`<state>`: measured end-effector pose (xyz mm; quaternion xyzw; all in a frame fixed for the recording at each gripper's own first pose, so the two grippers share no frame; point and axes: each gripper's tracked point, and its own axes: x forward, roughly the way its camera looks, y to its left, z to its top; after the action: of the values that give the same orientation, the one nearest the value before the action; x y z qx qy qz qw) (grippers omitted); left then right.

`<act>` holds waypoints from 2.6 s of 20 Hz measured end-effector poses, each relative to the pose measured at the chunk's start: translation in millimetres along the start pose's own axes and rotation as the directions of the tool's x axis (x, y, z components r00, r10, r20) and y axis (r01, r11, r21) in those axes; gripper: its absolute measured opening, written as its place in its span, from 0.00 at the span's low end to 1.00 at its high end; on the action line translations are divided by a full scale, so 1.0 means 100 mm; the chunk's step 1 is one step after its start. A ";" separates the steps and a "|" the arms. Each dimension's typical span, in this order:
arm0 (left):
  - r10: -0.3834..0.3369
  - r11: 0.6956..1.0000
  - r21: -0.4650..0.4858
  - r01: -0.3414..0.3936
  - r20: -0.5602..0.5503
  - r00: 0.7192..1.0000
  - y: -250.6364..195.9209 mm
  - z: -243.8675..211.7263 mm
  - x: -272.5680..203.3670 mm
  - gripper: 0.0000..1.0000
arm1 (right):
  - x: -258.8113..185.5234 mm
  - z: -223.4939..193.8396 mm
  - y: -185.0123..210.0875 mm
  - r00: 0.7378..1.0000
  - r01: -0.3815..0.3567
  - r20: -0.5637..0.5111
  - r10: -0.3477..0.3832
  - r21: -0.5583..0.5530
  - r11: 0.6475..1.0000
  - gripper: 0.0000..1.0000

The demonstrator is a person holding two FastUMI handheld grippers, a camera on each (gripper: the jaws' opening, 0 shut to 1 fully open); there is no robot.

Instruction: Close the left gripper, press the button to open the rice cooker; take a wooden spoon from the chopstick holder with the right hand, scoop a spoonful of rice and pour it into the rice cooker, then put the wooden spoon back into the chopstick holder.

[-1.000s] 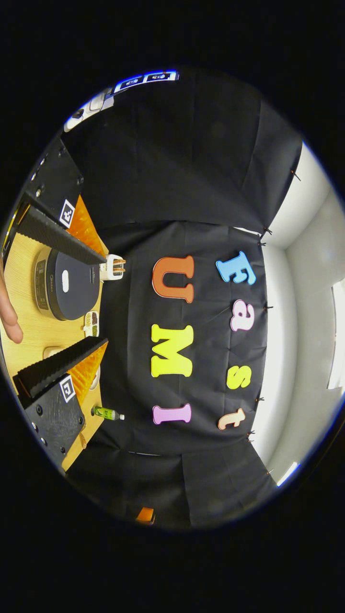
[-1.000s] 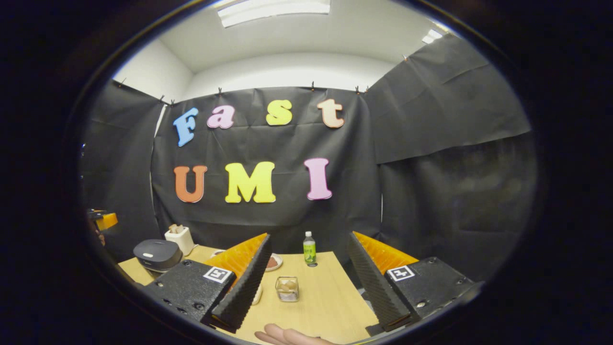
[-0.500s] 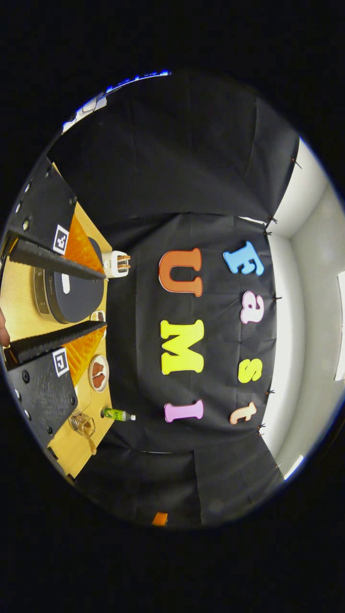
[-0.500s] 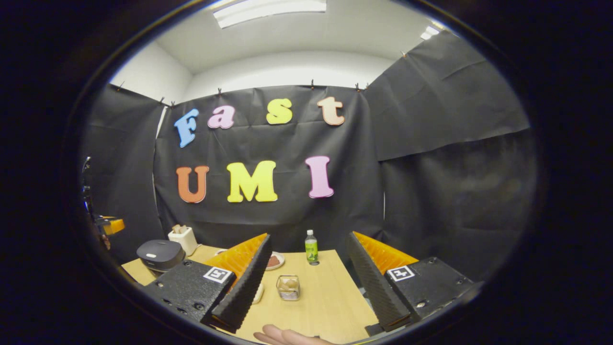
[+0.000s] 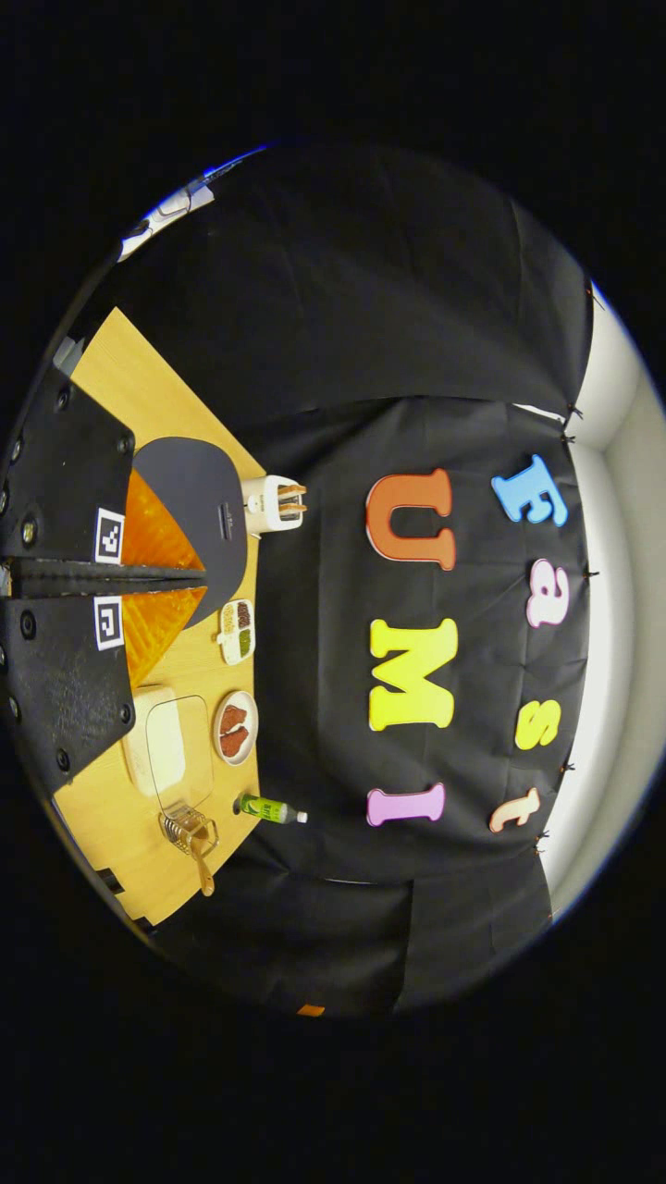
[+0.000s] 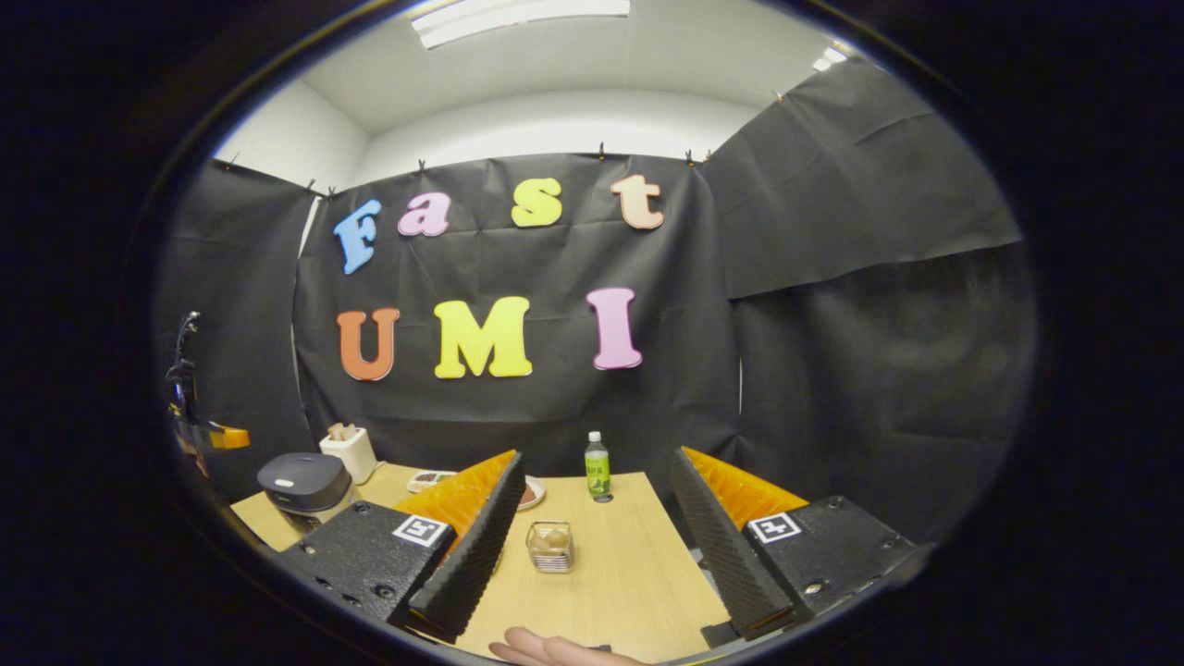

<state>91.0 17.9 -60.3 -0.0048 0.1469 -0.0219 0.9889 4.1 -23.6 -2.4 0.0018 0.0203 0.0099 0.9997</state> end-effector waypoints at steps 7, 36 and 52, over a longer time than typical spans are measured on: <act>0.069 0.997 -0.003 -0.072 -0.244 0.967 0.13 -0.61 0.62 0.00 | -0.01 -0.14 0.05 1.000 -0.021 -0.011 0.021 -0.033 0.999 1.00; 0.138 0.990 0.004 -0.139 0.095 0.986 0.03 0.09 -0.14 0.88 | 0.04 -0.63 0.15 0.998 -0.010 0.063 0.014 -0.061 0.998 1.00; 0.009 1.000 0.010 -0.013 0.321 0.947 -0.43 -0.08 -1.49 0.97 | 0.93 -2.25 0.76 0.981 -0.080 -0.177 0.077 -0.014 0.997 0.99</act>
<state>-55.3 -18.8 -24.6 -0.0017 -0.0160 -0.0161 0.9997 86.5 54.7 -230.3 -0.0086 0.1086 0.0496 0.9928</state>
